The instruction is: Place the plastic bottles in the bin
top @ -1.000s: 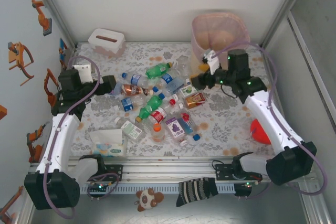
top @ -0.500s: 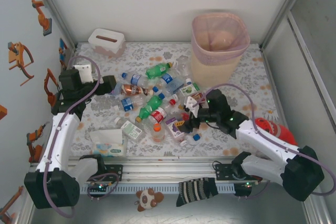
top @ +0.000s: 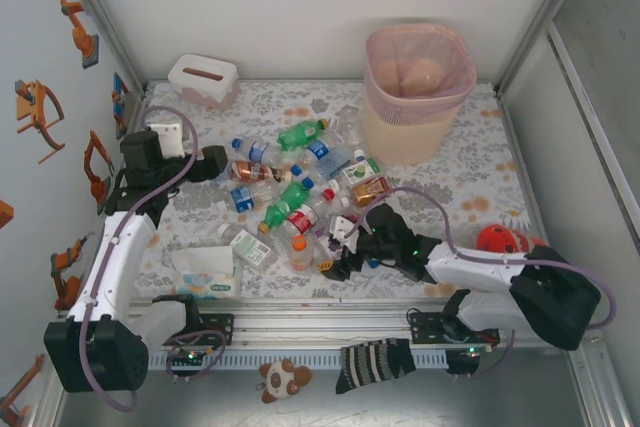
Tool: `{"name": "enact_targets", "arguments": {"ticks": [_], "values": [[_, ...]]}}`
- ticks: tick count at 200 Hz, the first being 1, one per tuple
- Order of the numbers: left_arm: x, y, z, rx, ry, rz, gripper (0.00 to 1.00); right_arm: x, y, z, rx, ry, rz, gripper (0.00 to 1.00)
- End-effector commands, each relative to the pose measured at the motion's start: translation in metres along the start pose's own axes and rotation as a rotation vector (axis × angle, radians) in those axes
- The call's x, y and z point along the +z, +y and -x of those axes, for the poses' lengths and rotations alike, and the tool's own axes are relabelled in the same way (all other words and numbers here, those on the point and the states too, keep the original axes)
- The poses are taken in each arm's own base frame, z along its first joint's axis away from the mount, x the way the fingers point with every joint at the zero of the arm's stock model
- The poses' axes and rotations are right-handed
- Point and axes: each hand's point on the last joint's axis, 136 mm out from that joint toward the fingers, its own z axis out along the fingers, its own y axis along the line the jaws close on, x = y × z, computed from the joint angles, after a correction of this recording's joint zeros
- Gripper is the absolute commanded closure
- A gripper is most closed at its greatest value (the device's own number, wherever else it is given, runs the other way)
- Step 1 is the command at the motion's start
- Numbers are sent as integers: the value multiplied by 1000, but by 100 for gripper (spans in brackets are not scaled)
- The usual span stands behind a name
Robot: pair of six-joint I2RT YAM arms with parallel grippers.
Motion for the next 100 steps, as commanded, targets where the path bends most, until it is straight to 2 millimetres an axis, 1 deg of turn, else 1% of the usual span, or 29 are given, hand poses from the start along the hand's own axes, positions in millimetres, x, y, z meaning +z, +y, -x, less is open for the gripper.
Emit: {"name": "enact_targets", "arguments": {"ticks": [1, 27, 61, 100], "values": [[2, -1, -4, 23, 16, 5, 4, 9, 0, 21, -34, -95, 6, 13], [1, -2, -5, 30, 16, 10, 4, 21, 6, 19, -42, -87, 40, 13], [1, -4, -5, 34, 16, 2, 4, 35, 8, 21, -47, -83, 83, 14], [1, -6, -6, 47, 23, 4, 4, 42, 11, 21, -53, -73, 122, 16]]}}
